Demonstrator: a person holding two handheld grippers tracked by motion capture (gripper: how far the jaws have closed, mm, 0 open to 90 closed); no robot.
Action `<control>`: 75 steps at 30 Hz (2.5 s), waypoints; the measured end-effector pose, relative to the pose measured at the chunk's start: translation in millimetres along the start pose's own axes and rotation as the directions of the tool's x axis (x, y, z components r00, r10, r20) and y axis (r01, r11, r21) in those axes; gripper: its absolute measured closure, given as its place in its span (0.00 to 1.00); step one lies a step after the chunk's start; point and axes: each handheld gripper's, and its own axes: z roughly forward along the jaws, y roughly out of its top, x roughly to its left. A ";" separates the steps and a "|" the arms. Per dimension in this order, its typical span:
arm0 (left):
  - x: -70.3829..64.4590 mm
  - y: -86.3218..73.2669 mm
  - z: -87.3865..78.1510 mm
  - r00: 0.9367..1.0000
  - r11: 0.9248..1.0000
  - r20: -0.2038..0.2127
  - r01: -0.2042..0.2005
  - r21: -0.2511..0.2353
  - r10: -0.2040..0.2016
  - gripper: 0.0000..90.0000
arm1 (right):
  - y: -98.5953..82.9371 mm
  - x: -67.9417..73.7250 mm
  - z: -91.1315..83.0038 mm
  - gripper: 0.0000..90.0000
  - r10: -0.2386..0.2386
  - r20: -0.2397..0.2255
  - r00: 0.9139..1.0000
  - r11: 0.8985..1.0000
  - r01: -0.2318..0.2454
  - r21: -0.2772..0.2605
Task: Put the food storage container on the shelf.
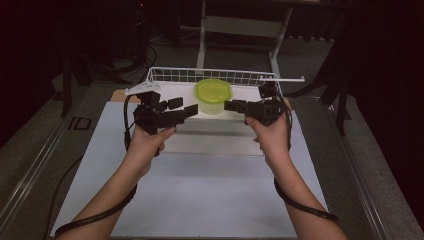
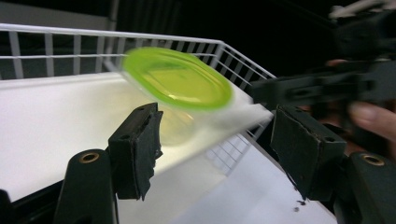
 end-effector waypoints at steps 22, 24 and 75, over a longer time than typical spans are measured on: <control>-19.5 -117.4 -8.6 0.990 0.981 0.067 -0.110 -0.160 0.122 0.02 | -30.3 -4.6 57.6 1.00 -0.002 0.009 1.000 1.000 0.002 0.029; -19.3 -118.3 -7.5 0.991 0.983 0.066 -0.109 -0.149 0.120 0.02 | -28.0 -5.3 61.1 1.00 0.008 0.011 1.000 1.000 -0.009 0.025; -18.6 -172.5 -14.3 0.963 0.972 0.138 -0.233 -0.008 0.232 0.02 | -184.3 -22.0 17.2 0.19 -0.292 -0.049 0.955 0.956 0.291 -0.034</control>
